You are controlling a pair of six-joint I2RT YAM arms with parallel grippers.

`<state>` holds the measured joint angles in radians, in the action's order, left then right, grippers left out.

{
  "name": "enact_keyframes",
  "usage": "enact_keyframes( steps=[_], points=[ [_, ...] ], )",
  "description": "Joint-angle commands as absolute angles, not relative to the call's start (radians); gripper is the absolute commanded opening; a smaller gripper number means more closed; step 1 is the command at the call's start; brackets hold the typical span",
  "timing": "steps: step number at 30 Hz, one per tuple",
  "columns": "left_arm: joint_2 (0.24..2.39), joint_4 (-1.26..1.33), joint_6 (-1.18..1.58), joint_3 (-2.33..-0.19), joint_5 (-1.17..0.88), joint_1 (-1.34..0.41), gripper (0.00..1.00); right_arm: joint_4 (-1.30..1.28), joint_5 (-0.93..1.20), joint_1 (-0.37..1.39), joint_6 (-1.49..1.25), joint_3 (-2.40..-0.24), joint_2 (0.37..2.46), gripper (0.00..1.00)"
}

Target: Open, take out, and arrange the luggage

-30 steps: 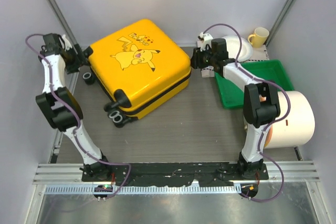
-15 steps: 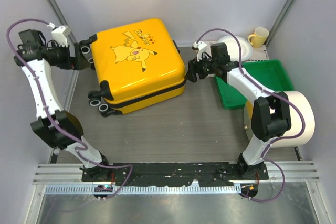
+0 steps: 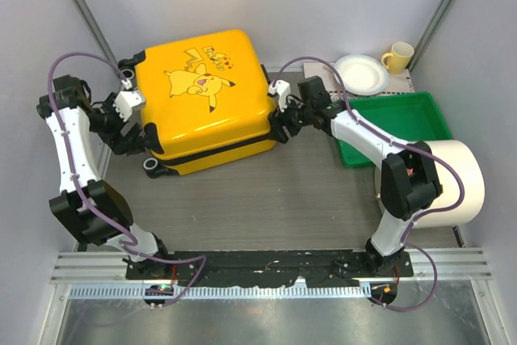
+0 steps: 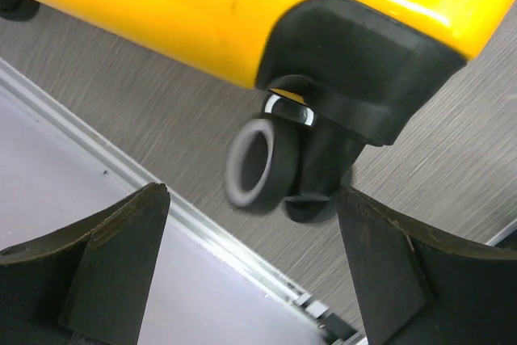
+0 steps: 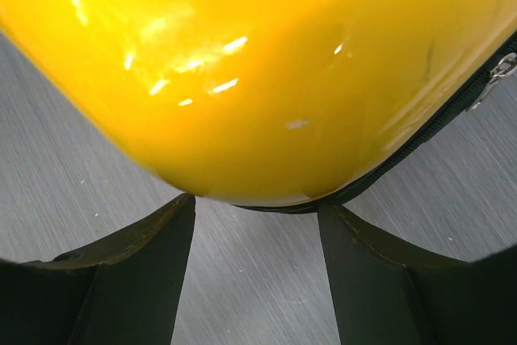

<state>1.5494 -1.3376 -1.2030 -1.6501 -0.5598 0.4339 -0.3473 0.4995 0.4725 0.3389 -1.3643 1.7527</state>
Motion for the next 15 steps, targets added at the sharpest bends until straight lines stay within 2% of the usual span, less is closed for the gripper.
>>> enact_keyframes(
  steps=[1, 4, 10, 13, 15],
  points=[
    [1.565, -1.661, -1.449, -1.614, -0.520, 0.437, 0.89, -0.310, 0.675, 0.551, 0.321, -1.359, 1.706, 0.68],
    [1.610, -1.661, -1.548, -1.601, -0.522, 0.431, 0.88, -0.311, 0.709, 0.571, 0.317, -1.362, 1.683, 0.68],
    [1.748, -1.661, -1.565, -1.670, -0.514, 0.428, 0.82, -0.285, 0.724, 0.620, 0.281, -1.362, 1.690, 0.69],
    [1.761, -1.646, -1.598, -1.678, -0.523, 0.437, 0.75, -0.295, 0.703, 0.603, 0.281, -1.359, 1.664, 0.70],
    [1.744, -1.608, -1.614, -1.658, -0.500, 0.437, 0.57, -0.296, 0.703, 0.566, 0.269, -1.344, 1.635, 0.72]
  ],
)
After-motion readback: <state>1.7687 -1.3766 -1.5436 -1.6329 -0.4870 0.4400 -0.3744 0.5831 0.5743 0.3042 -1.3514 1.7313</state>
